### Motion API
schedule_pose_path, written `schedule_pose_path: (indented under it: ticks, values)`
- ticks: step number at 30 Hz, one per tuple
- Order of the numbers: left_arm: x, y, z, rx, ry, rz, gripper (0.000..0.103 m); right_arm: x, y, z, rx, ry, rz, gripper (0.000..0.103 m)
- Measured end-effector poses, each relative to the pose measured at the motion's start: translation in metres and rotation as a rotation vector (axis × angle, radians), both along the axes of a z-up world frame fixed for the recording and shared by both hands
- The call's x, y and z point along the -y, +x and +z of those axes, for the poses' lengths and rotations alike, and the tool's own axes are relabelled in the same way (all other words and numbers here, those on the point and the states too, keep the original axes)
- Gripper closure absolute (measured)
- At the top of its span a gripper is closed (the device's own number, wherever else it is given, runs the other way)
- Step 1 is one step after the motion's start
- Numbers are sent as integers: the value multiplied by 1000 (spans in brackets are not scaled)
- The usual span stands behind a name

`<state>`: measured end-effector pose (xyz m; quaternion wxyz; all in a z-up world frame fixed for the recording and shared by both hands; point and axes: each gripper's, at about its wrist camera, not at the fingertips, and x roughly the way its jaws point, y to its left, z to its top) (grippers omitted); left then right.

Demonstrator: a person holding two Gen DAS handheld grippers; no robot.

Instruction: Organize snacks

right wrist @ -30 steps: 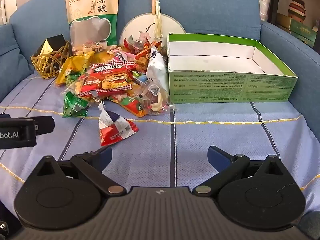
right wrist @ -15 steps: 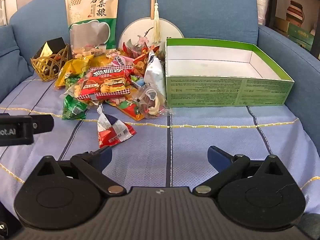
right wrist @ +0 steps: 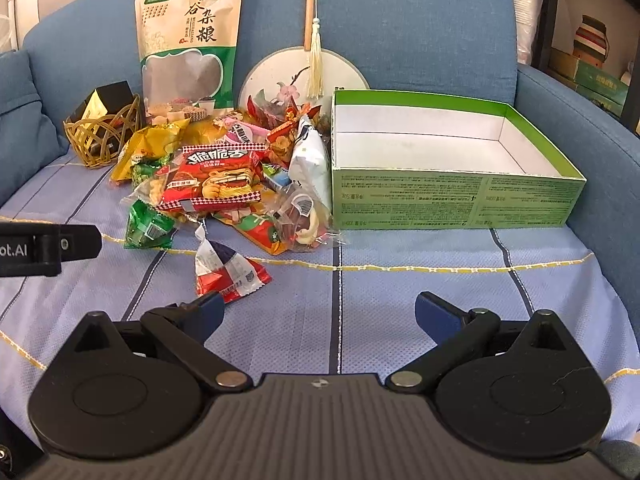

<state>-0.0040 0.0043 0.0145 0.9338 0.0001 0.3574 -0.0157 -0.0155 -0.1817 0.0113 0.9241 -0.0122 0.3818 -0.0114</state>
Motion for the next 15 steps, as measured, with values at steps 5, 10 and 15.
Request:
schedule_pose_path:
  ticks: [5, 10, 15]
  values:
    - [0, 1, -2, -5, 0, 3, 0, 0, -1, 0, 4, 0, 0, 0]
    - [-2, 3, -4, -15, -3, 11, 0, -1, 0, -1, 6, -9, 1, 0]
    - [-3, 5, -6, -25, -4, 18, 0, -1, 2, -3, -4, -11, -1, 0]
